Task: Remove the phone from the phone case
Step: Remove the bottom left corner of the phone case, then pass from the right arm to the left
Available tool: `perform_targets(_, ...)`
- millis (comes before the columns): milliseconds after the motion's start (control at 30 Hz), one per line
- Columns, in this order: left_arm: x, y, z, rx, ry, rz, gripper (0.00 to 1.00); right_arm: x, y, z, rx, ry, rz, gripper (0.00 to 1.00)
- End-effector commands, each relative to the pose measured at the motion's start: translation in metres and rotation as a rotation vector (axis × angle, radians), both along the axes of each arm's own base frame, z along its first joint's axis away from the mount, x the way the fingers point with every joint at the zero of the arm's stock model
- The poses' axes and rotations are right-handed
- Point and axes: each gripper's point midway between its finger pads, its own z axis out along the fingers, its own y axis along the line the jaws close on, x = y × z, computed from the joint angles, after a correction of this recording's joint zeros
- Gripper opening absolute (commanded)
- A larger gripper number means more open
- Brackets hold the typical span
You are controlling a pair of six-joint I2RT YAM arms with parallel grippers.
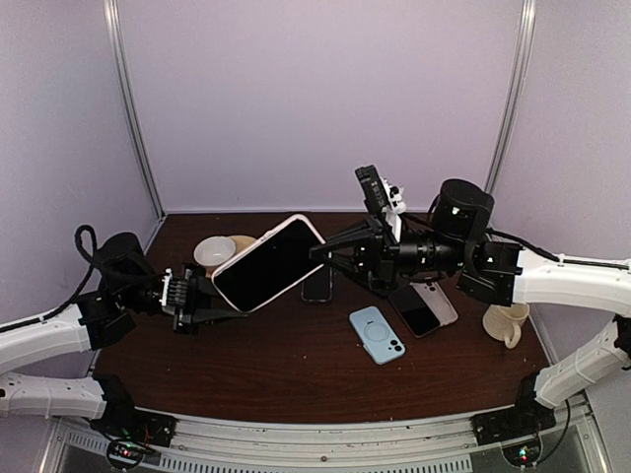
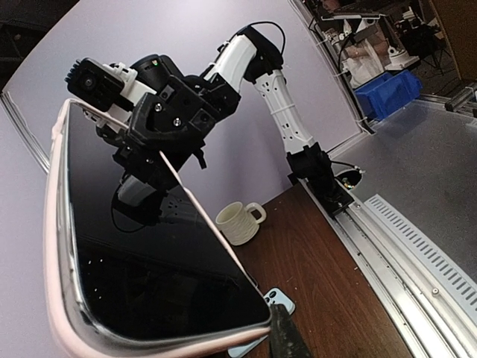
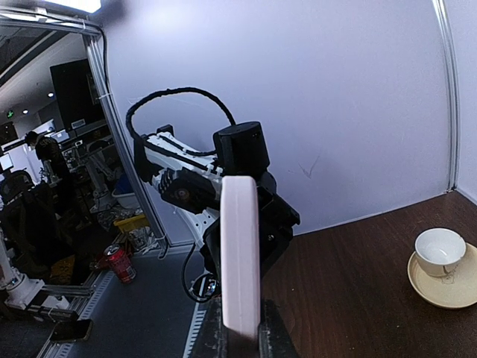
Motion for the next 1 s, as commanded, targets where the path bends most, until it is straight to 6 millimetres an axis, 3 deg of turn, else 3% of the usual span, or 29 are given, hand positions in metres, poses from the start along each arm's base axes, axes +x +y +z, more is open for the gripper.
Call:
perform_targets(0,-0.013,0.006,0.014,-0.054,-0.113,-0.047,0.18,0.016,-0.006,0.005,0.012,0.078,-0.042,0.00)
perform_targets(467,0.001,0.005,0.008,-0.039,-0.153,0.043,0.20,0.003,-0.011,0.000,0.022,0.163,0.038,0.00)
perform_targets(800,0.011,0.005,-0.006,0.037,-0.157,0.093,0.46,0.019,-0.040,0.020,0.027,0.005,-0.109,0.00)
perform_targets(967,0.032,0.002,-0.024,0.132,-0.154,0.182,0.48,0.036,-0.062,0.020,0.001,-0.085,-0.207,0.00)
